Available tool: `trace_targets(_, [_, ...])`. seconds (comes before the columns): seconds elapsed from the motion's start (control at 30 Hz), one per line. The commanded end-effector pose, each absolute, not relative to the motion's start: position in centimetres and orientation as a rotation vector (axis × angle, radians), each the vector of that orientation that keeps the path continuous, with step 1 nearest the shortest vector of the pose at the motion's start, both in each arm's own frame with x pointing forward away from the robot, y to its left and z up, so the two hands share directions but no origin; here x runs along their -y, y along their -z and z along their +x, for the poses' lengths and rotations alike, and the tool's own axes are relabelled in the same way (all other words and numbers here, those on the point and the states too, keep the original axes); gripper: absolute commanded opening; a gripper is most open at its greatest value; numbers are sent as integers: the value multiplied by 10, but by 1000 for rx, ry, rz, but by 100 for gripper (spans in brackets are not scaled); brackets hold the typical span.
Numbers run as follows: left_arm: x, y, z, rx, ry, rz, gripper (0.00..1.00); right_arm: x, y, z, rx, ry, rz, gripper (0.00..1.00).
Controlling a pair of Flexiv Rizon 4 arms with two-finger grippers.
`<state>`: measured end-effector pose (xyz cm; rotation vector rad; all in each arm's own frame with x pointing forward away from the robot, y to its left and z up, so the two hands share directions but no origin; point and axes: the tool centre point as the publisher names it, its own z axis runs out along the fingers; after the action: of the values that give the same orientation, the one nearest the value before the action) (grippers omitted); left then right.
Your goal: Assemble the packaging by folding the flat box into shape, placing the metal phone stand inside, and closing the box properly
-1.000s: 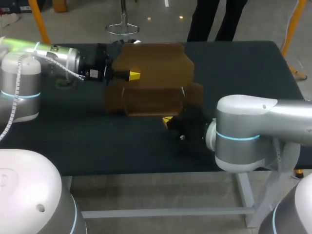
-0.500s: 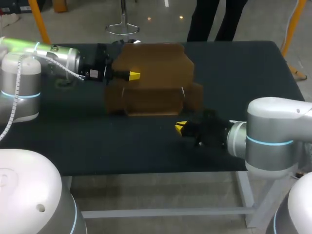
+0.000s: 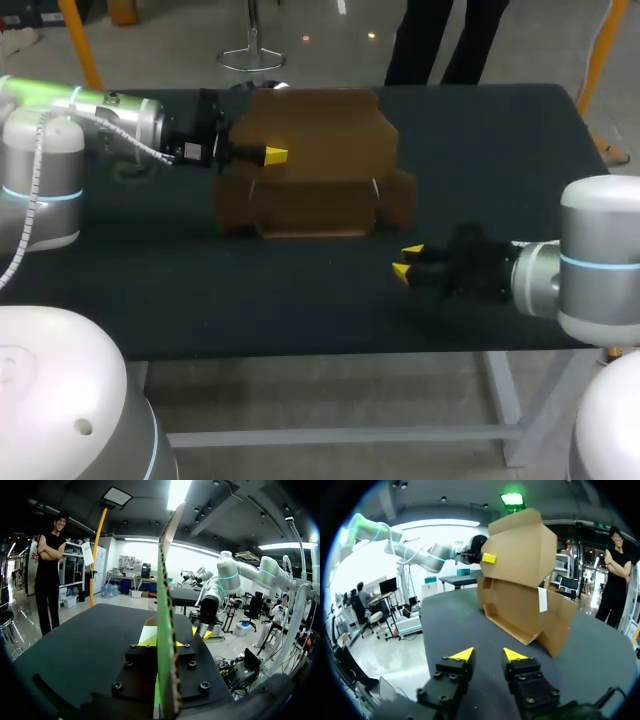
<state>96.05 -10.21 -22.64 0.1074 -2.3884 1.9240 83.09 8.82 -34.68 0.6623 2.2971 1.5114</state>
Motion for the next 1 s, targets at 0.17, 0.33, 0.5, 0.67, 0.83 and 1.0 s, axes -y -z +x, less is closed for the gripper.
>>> trace_targets(0.17, [101, 228, 961, 2387, -1921, 105, 0, -54, 341, 837, -2364, -1521, 588, 47])
trace_targets(0.33, [101, 228, 961, 2387, -1921, 105, 0, -41, 343, 845, -2371, -1495, 569, 57])
trace_targets(0.5, [101, 228, 961, 2387, -1921, 105, 0, -30, 345, 854, -2389, -1437, 523, 87])
trace_targets(0.67, [101, 228, 961, 2387, -1921, 105, 0, -22, 347, 867, -2368, -1413, 516, 98])
trace_targets(0.83, [101, 228, 961, 2387, -1921, 105, 0, -17, 353, 885, -2345, -1405, 526, 100])
trace_targets(1.0, [101, 228, 961, 2387, -1921, 105, 0, -15, 357, 905, -2341, -1414, 531, 98])
